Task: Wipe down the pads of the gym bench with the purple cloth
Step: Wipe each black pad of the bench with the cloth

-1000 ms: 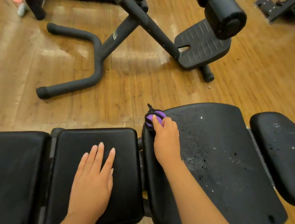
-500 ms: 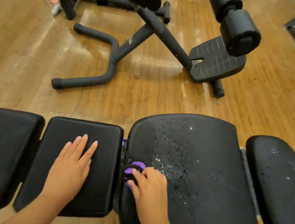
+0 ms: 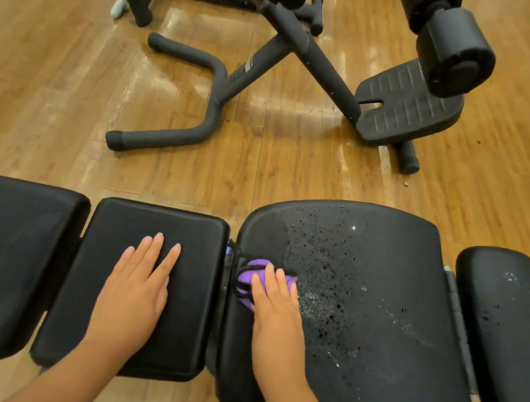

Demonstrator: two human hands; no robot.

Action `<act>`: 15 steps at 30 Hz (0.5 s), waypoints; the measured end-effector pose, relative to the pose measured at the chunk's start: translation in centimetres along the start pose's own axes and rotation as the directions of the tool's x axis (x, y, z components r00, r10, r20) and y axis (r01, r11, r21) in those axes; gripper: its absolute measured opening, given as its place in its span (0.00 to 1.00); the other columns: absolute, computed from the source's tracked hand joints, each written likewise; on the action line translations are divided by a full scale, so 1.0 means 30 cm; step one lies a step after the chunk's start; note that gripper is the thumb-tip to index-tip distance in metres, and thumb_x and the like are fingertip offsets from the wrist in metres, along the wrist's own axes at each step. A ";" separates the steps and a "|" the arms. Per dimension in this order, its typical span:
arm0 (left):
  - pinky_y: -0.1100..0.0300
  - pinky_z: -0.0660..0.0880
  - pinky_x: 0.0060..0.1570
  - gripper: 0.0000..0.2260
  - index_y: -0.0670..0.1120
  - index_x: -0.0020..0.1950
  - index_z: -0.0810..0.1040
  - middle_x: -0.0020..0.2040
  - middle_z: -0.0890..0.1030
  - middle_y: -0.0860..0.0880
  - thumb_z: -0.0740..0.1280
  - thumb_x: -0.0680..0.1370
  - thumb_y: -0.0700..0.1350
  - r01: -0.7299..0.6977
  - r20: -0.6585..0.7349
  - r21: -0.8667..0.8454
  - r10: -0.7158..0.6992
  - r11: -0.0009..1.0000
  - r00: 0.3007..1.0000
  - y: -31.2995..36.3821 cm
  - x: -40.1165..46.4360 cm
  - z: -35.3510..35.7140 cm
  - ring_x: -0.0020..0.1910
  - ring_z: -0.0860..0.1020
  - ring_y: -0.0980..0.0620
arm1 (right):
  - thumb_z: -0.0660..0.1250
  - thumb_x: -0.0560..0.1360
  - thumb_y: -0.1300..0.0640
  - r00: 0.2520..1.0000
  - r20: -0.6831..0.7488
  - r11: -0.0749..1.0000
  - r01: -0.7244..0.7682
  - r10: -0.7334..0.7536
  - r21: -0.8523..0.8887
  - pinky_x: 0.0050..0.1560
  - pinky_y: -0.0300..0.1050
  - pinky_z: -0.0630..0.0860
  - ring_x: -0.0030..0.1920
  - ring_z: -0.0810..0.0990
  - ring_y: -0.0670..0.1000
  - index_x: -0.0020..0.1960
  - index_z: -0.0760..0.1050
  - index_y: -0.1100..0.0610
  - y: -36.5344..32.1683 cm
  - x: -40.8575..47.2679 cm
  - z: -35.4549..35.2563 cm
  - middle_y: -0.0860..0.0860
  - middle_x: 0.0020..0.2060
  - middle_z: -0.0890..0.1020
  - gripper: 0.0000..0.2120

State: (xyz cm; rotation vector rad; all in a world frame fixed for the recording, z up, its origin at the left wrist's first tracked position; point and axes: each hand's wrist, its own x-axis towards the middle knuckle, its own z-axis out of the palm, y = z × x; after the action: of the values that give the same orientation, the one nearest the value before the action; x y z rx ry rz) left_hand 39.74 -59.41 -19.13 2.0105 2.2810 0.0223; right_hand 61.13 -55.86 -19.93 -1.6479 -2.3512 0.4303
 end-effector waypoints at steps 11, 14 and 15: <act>0.53 0.49 0.72 0.23 0.43 0.71 0.66 0.70 0.68 0.39 0.48 0.78 0.47 -0.008 -0.019 -0.024 0.008 1.000 1.000 -0.007 0.000 0.006 0.70 0.65 0.42 | 0.55 0.80 0.64 1.000 0.001 0.999 -0.003 0.003 0.050 0.72 0.44 0.39 0.75 0.51 0.53 0.71 0.65 0.56 0.047 0.394 -0.044 0.54 0.74 0.59 0.20; 0.52 0.50 0.72 0.23 0.43 0.71 0.66 0.70 0.68 0.38 0.49 0.78 0.47 -0.011 -0.020 -0.020 0.011 1.000 1.000 -0.008 -0.002 0.009 0.70 0.64 0.41 | 0.61 0.77 0.64 0.998 -0.001 0.997 0.065 -0.065 0.037 0.74 0.51 0.49 0.73 0.59 0.57 0.68 0.69 0.57 0.034 0.259 -0.008 0.56 0.71 0.66 0.20; 0.51 0.50 0.72 0.23 0.43 0.71 0.66 0.70 0.68 0.38 0.49 0.78 0.46 -0.008 -0.023 -0.021 0.007 1.000 1.000 -0.007 -0.004 0.010 0.70 0.64 0.41 | 0.62 0.76 0.63 0.995 0.012 0.994 0.104 -0.104 0.025 0.74 0.53 0.53 0.72 0.61 0.57 0.67 0.69 0.57 0.028 0.192 0.009 0.55 0.70 0.68 0.19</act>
State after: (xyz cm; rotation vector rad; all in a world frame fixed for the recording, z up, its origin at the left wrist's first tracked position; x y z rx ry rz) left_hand 39.58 -59.56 -19.43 2.0186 2.2770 0.0706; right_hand 59.83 -50.20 -20.34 -1.5087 -2.4180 0.4487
